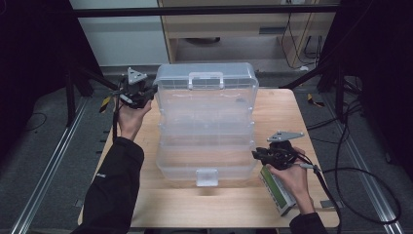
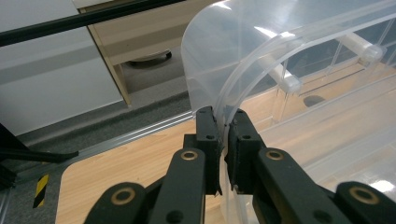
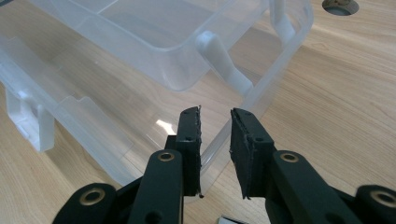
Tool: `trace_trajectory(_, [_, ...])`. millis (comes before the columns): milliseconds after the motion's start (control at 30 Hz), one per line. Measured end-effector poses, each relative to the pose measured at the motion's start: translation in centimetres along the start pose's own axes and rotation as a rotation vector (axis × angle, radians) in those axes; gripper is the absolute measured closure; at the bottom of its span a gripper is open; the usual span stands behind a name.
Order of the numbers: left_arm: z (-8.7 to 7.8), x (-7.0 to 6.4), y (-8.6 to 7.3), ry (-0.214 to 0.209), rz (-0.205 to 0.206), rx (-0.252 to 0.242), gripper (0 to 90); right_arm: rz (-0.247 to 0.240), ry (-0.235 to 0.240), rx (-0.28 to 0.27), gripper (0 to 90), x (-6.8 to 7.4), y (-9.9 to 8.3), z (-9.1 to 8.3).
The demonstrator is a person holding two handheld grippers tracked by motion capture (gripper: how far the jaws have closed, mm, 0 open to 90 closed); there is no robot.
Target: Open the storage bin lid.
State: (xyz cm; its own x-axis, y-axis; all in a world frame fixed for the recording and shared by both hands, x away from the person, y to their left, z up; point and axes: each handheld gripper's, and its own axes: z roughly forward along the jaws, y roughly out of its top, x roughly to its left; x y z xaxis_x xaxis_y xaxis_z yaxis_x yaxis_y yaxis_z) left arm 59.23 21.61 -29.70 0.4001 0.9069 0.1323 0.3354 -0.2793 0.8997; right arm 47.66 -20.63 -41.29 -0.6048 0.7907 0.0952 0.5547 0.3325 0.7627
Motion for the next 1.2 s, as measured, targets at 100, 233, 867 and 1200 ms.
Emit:
trace_trajectory(100, [0.4,0.2,0.1,-0.001,-0.010,0.000,84.1,0.000,0.002,0.000,73.3,-0.1,0.0,0.0])
trace_trajectory(233, [0.9,0.5,0.3,-0.007,-0.017,0.003,84.0,-0.002,0.003,0.003,73.3,-0.1,0.0,0.0])
trace_trajectory(867, [3.4,1.3,0.9,0.003,-0.033,0.019,83.1,-0.007,0.010,0.008,72.9,-0.2,0.2,0.1])
trace_trajectory(1200, [4.8,1.6,1.1,0.015,-0.046,0.025,82.6,-0.017,0.004,0.008,72.9,-0.1,0.2,0.1])
